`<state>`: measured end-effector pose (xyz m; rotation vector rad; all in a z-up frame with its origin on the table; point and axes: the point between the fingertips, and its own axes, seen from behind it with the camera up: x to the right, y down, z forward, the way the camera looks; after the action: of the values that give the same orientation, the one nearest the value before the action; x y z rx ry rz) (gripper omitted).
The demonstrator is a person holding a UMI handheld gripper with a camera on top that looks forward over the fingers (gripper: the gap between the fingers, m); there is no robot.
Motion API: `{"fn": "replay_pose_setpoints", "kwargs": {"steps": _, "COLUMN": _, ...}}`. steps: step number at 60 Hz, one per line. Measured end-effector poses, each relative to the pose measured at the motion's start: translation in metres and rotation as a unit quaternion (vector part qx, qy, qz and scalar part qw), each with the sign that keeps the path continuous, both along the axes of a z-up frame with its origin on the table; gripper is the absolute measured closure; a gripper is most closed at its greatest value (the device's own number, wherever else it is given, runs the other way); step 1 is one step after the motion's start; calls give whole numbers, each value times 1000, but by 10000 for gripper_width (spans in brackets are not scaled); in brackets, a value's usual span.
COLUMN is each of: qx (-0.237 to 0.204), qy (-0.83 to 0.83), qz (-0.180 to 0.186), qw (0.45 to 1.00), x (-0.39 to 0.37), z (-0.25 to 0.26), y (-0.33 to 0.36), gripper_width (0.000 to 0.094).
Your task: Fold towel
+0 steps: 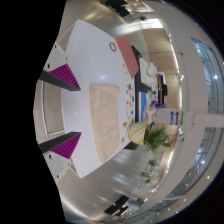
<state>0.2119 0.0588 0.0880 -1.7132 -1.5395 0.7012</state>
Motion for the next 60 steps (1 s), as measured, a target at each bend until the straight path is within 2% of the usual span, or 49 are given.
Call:
{"fn": "replay_pose_setpoints", "kwargs": {"steps": 11, "qx": 2, "qy": 14, "qz": 85, "qw": 996, "x": -38, "z": 1, "y": -66, "gripper_width": 85}}
{"fn": "replay_pose_setpoints", "kwargs": {"steps": 20, "qx": -3, "qy": 15, "qz": 114, "qw": 993, "x": -76, "z": -5, "y": -91, "gripper_width": 83}}
{"fn": "replay_pose_setpoints", "kwargs": {"steps": 28, "qx": -8, "qy": 12, "qz": 116, "qw": 993, "x": -122, "z": -24, "y": -97, "gripper_width": 84}}
{"fn": "replay_pose_setpoints", "kwargs": {"steps": 42, "qx": 24, "qy": -4, "qz": 104, "qw": 994, "x": -207, "z": -65, "y": -89, "gripper_width": 89}}
{"fn": "replay_pose_setpoints", "kwargs": {"steps": 46, "qx": 31, "qy": -18, "qz": 109, "qw": 993, "x": -221, "z": -77, "y": -88, "gripper_width": 124}}
{"fn": "replay_pose_setpoints", "kwargs": {"steps": 52, "qx": 17, "qy": -50, "qz": 119, "qw": 991, "x": -227, "z": -95, "y": -94, "gripper_width": 451}}
{"fn": "replay_pose_setpoints", "kwargs": {"steps": 53, "qx": 19, "qy": -54, "qz": 117, "qw": 992, "x": -227, "z": -98, "y": -95, "gripper_width": 472}}
{"fn": "replay_pose_setpoints", "kwargs": {"steps": 58, "qx": 48, "qy": -58, "qz": 111, "qw": 991, "x": -230, "z": -103, "y": -84, "gripper_width": 711}}
{"fn": "replay_pose_setpoints", "kwargs": {"steps": 60, "qx": 72, "qy": -63, "qz": 106, "qw": 990, "x": -231, "z": -105, "y": -76, "gripper_width": 843}}
